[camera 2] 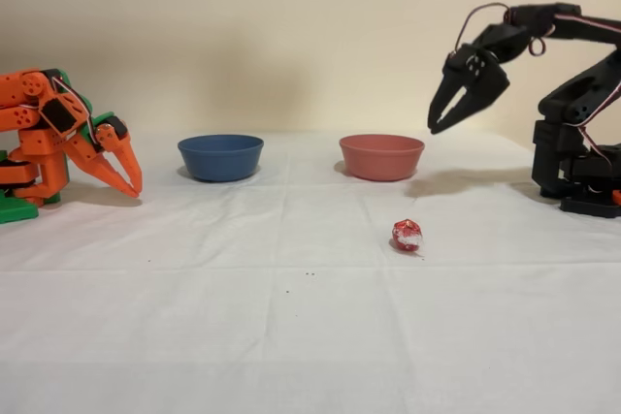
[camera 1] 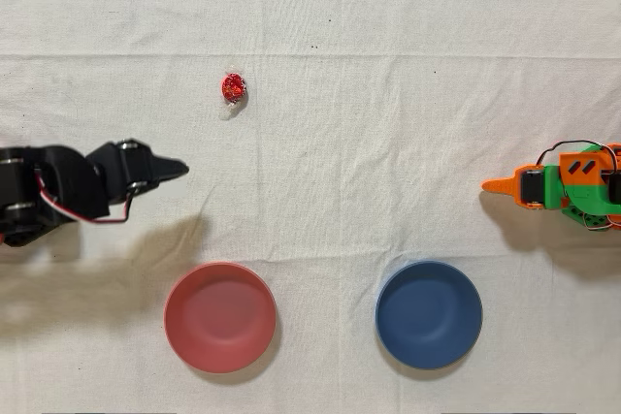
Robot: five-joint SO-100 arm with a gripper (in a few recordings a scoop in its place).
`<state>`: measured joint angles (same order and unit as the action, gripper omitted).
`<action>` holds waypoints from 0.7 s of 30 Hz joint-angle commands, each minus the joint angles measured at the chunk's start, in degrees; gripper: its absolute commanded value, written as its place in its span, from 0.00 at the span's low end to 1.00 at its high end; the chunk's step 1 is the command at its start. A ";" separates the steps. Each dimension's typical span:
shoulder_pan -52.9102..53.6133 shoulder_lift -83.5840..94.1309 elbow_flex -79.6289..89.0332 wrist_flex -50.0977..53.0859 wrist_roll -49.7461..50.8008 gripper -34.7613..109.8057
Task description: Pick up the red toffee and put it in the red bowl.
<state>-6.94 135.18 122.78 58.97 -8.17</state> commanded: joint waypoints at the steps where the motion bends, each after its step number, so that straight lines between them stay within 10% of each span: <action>1: -3.34 -7.91 -13.97 5.27 -0.26 0.24; 21: -19.69 -36.21 -35.77 12.39 3.52 0.24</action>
<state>-24.26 101.78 93.43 70.75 -5.10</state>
